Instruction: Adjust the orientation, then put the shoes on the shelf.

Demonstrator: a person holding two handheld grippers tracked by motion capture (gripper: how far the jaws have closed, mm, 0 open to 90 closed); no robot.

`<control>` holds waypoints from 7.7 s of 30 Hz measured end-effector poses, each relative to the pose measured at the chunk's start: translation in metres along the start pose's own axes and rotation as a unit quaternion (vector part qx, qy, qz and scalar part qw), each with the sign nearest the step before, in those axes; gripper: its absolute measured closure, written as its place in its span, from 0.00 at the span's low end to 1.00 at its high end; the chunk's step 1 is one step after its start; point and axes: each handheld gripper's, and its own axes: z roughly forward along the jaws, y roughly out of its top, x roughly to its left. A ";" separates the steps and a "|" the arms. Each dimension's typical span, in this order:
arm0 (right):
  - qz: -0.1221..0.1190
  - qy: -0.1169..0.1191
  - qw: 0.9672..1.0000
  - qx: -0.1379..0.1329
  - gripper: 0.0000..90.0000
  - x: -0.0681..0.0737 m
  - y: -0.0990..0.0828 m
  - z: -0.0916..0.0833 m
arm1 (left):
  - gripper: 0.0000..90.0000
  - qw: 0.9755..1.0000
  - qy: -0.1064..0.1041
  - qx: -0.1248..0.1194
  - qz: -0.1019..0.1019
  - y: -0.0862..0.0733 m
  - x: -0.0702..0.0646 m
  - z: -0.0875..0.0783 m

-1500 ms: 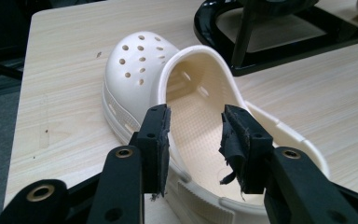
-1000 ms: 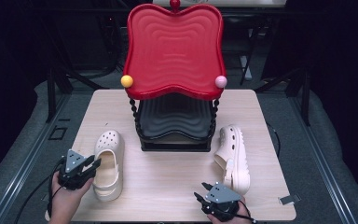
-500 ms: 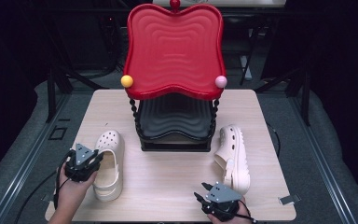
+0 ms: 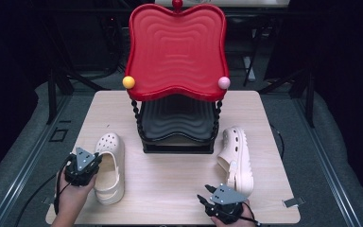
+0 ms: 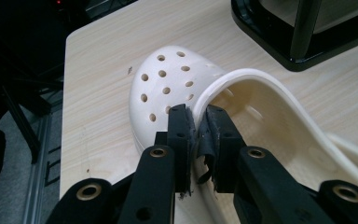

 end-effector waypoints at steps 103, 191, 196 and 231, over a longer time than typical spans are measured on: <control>0.067 -0.124 0.990 -0.016 0.99 -0.065 -0.001 -0.059 | 0.53 0.985 -0.145 -0.054 -0.071 -0.019 -0.051 -0.019; 0.312 -0.209 0.926 -0.033 0.81 -0.157 -0.066 -0.095 | 0.53 0.988 -0.124 -0.055 -0.074 -0.023 -0.047 -0.018; 0.266 -0.194 0.944 -0.040 0.70 -0.149 -0.045 -0.093 | 0.53 0.988 -0.121 -0.055 -0.078 -0.023 -0.047 -0.018; 0.131 -0.219 0.960 0.111 0.91 -0.186 -0.010 -0.044 | 0.52 0.985 -0.128 -0.053 -0.101 -0.027 -0.045 -0.021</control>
